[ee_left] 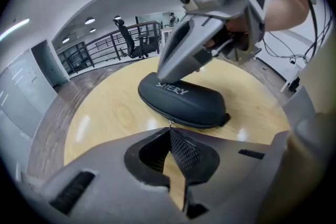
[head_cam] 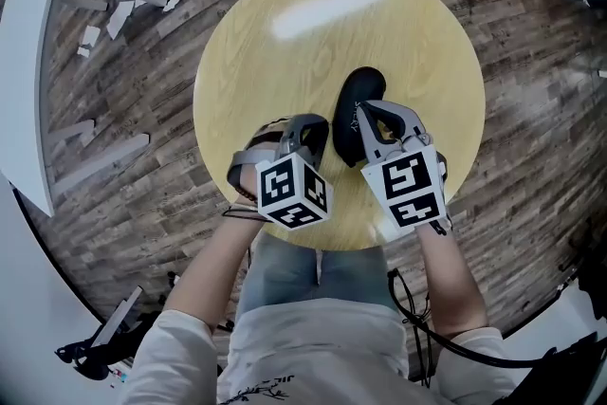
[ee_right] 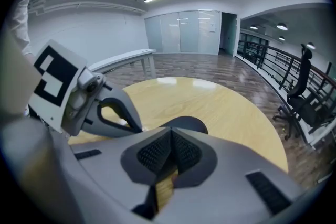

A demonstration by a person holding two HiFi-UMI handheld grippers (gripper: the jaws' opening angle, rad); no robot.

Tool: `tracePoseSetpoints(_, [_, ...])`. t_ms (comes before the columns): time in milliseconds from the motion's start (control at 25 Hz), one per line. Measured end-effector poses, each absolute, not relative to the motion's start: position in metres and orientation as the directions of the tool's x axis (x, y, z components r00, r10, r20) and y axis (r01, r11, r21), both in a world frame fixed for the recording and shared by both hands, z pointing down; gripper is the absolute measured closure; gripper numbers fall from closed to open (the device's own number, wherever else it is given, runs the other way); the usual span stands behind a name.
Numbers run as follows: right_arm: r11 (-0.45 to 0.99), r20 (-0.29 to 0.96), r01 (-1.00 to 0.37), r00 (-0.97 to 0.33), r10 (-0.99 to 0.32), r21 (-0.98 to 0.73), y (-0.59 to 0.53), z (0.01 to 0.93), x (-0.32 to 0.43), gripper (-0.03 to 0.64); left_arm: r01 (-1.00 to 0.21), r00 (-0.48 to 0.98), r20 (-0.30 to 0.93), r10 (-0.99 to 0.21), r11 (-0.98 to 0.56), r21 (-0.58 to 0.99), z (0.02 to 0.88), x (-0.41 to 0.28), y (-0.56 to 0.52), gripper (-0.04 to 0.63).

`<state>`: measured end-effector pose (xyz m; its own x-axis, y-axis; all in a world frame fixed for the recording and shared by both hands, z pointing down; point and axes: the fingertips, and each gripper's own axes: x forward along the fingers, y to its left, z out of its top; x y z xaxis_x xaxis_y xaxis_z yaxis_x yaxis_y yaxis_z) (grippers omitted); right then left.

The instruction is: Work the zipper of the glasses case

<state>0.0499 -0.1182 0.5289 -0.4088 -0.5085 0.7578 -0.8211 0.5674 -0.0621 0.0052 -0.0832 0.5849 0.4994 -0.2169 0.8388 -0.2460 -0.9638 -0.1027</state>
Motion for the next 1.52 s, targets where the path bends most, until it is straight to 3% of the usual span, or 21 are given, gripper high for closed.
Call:
tracePoseSetpoints(160, [0.586,0.760,-0.806,-0.431,-0.486,-0.082,-0.117,0.529,0.049,0.615,-0.162,0.489,0.842,-0.227,-0.972,-0.168,0.586,0.021,-0.128,0.594])
tracePoseSetpoints(360, [0.670,0.778,-0.742,-0.423,-0.465,-0.004,-0.117,0.524,0.054,0.615,-0.106,0.519,0.836,-0.178,-0.984,-0.143,0.576,0.032,-0.133,0.594])
tracePoseSetpoints(560, [0.643,0.766,-0.745,-0.514,-0.386,-0.176,-0.101,0.523,0.051,0.615,-0.216,0.516,0.841,-0.164,-0.975,-0.057,0.570,0.015,-0.087,0.594])
tracePoseSetpoints(720, [0.665,0.784,-0.734,-0.492,-0.379,-0.139,-0.080,0.522,0.041,0.615,-0.335,0.517,0.843,-0.150,-0.941,0.038,0.572,0.006,-0.039,0.594])
tracePoseSetpoints(840, [0.666,0.784,-0.736,-0.482,-0.391,-0.121,-0.061,0.523,0.031,0.614,-0.360,0.516,0.846,-0.131,-0.930,0.076,0.579,0.006,-0.002,0.594])
tracePoseSetpoints(1120, [0.624,0.795,-0.778,-0.425,-0.434,-0.075,-0.050,0.529,0.020,0.615,-0.393,0.465,0.860,-0.210,-0.919,-0.012,0.589,-0.023,-0.023,0.594])
tracePoseSetpoints(1280, [0.629,0.792,-0.772,-0.438,-0.425,-0.090,-0.049,0.528,0.019,0.615,-0.305,0.444,0.864,-0.239,-0.947,-0.105,0.590,-0.037,-0.061,0.594])
tracePoseSetpoints(1520, [0.628,0.794,-0.770,-0.450,-0.409,-0.112,-0.050,0.529,0.019,0.615,0.024,0.472,0.865,-0.173,-0.978,-0.209,0.591,-0.021,-0.093,0.594])
